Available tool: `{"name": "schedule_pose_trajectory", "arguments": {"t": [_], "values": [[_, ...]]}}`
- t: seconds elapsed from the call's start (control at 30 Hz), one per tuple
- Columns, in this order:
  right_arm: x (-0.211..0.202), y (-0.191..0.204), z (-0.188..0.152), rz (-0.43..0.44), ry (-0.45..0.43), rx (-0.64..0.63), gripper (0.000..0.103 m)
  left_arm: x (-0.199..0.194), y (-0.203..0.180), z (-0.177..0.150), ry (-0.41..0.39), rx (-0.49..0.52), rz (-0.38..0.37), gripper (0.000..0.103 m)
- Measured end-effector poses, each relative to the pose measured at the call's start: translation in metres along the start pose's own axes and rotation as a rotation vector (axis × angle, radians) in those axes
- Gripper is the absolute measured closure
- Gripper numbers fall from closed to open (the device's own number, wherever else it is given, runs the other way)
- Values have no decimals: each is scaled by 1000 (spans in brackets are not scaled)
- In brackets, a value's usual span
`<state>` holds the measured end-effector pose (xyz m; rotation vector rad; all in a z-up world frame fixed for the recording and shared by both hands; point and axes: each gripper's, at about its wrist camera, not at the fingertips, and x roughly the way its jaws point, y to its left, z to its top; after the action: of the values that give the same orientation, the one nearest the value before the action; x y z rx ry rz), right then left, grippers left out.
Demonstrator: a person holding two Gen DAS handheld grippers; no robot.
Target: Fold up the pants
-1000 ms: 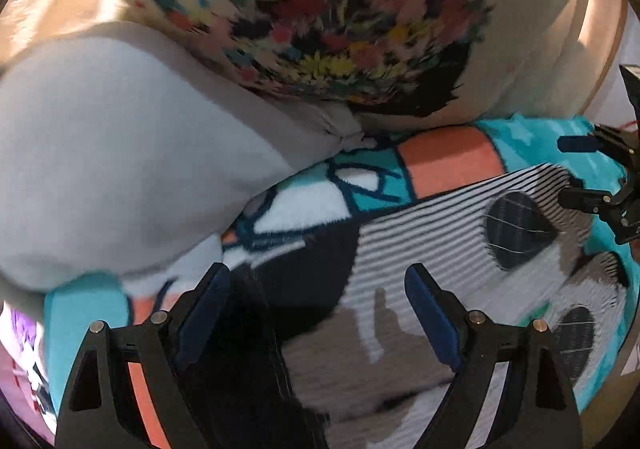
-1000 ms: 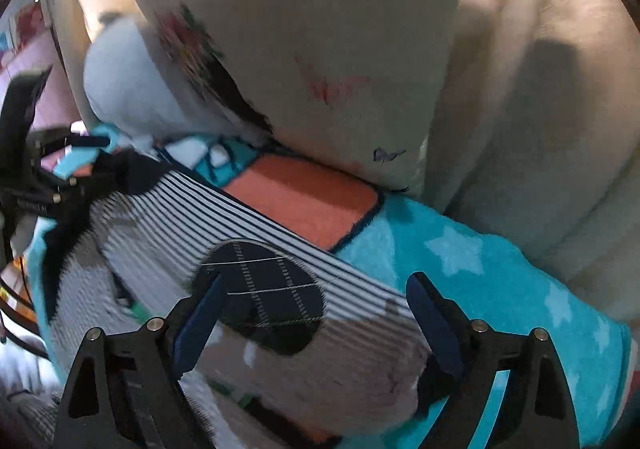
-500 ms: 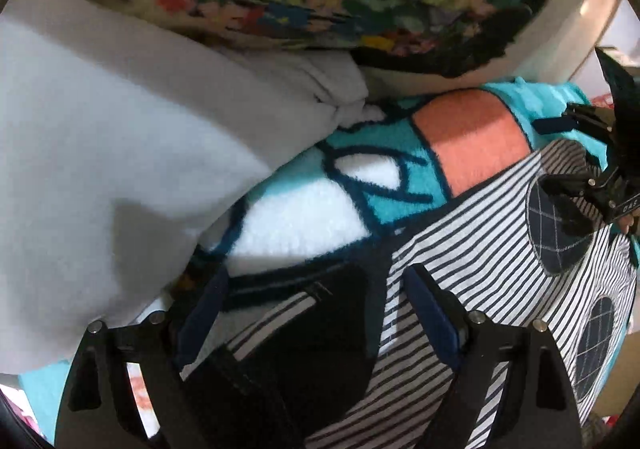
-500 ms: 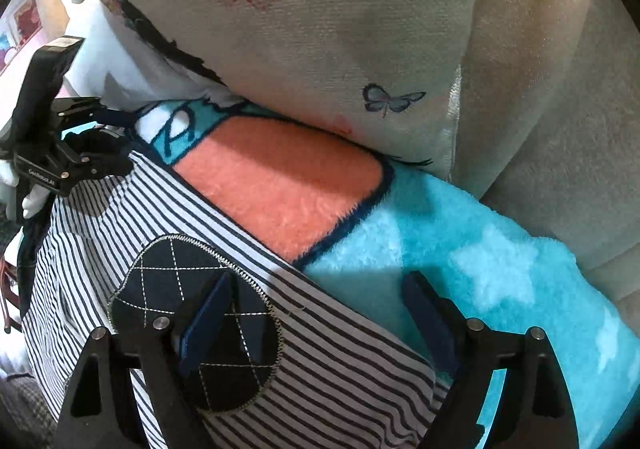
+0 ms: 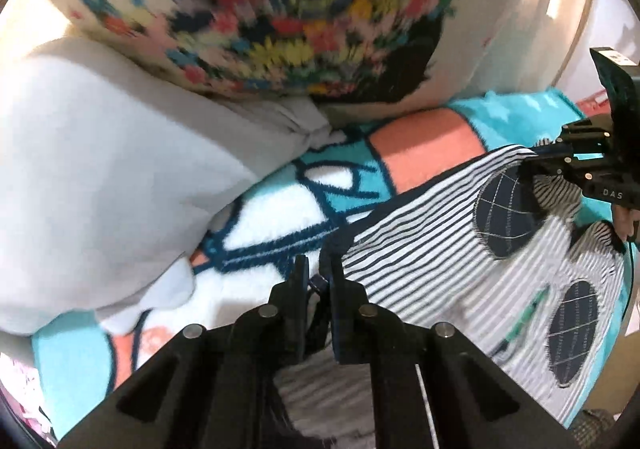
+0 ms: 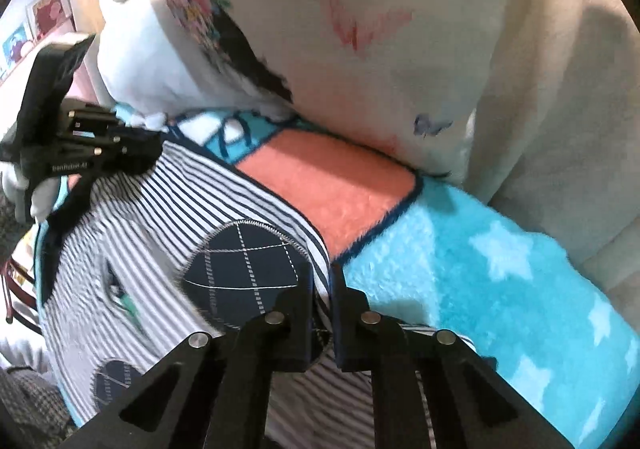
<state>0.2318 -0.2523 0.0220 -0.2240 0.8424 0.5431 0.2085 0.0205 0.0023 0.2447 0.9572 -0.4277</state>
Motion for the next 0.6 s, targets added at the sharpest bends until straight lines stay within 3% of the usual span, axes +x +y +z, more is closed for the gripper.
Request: {"name": "schedule_pose_trajectory", "arguments": {"t": [0.17, 0.37, 0.6], "values": [[-32, 28, -5, -18, -63, -2, 94, -56, -10, -19, -106, -45, 10, 94], [-56, 89, -35, -20, -112, -32, 95, -119, -28, -72, -230, -92, 66, 94], [-66, 138, -81, -17, -140, -38, 95, -140, -52, -131, -287, -152, 119, 94]]}}
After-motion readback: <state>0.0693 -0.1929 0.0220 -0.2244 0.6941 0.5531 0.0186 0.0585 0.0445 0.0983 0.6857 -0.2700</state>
